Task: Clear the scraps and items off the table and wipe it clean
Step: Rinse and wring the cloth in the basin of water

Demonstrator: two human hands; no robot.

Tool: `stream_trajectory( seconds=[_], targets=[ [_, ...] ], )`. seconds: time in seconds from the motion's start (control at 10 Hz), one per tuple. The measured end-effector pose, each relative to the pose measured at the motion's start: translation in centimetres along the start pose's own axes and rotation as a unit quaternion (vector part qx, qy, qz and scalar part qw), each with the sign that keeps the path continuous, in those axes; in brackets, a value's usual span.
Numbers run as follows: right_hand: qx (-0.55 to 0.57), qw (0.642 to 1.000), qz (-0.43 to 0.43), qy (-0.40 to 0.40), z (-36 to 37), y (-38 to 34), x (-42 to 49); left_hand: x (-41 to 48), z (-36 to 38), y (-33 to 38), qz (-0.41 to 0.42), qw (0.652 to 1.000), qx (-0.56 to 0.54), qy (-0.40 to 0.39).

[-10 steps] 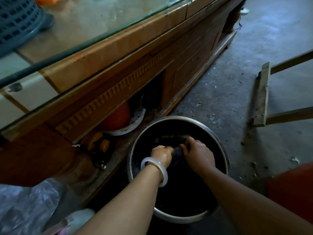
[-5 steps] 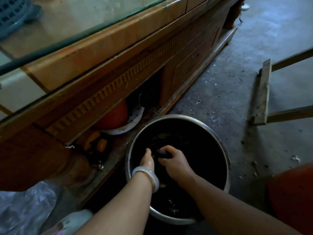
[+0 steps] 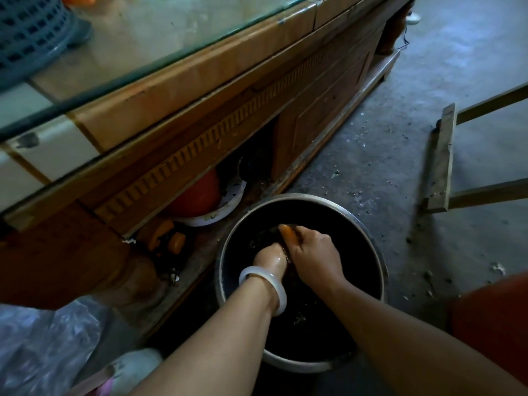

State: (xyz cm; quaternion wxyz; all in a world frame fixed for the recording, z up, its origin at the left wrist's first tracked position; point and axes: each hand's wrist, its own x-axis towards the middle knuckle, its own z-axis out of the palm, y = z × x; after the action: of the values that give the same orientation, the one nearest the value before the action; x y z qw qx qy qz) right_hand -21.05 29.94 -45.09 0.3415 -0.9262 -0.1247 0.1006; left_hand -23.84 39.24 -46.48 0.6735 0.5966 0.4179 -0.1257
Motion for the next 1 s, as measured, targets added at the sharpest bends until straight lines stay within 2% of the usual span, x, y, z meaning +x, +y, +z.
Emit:
stream_trajectory(
  seconds=[0.1, 0.2, 0.3, 0.5, 0.6, 0.7, 0.8, 0.9, 1.0],
  targets=[
    [-0.073, 0.997, 0.013, 0.0, -0.3, 0.8, 0.7, -0.4, -0.2, 1.2, -0.026, 0.998, 0.043, 0.03],
    [-0.083, 0.996, 0.031, 0.006, -0.5, 2.6, 1.4, -0.3, -0.4, 2.2, 0.031, 0.997, 0.065, 0.027],
    [-0.05, 0.997, 0.053, -0.013, -0.5, 4.2, 1.5, 0.1, -1.5, 1.8, 0.031, 0.998, 0.046, 0.037],
    [-0.15, 0.967, 0.143, -0.147, 1.1, 4.4, -0.8, 4.6, -1.0, -4.9, -0.11, 0.987, 0.024, 0.111],
    [-0.112, 0.951, 0.224, -0.183, 2.7, 3.9, -1.4, 1.8, -0.7, -3.9, -0.131, 0.984, -0.039, 0.11],
    [-0.002, 0.957, 0.238, -0.164, 3.8, 3.1, -1.3, -0.5, -0.5, -2.1, -0.129, 0.991, 0.019, 0.012],
    [0.164, 0.946, 0.233, -0.157, 3.4, 1.8, -1.3, 2.0, -1.0, -2.9, -0.146, 0.988, -0.042, 0.002],
    [0.291, 0.923, 0.214, -0.134, 2.1, -0.1, -1.0, 1.7, -1.8, -2.4, -0.159, 0.976, -0.148, -0.03],
    [0.269, 0.944, 0.152, -0.112, 1.4, -2.0, -0.9, 0.3, -1.7, -1.3, -0.146, 0.966, -0.206, -0.059]
  ],
)
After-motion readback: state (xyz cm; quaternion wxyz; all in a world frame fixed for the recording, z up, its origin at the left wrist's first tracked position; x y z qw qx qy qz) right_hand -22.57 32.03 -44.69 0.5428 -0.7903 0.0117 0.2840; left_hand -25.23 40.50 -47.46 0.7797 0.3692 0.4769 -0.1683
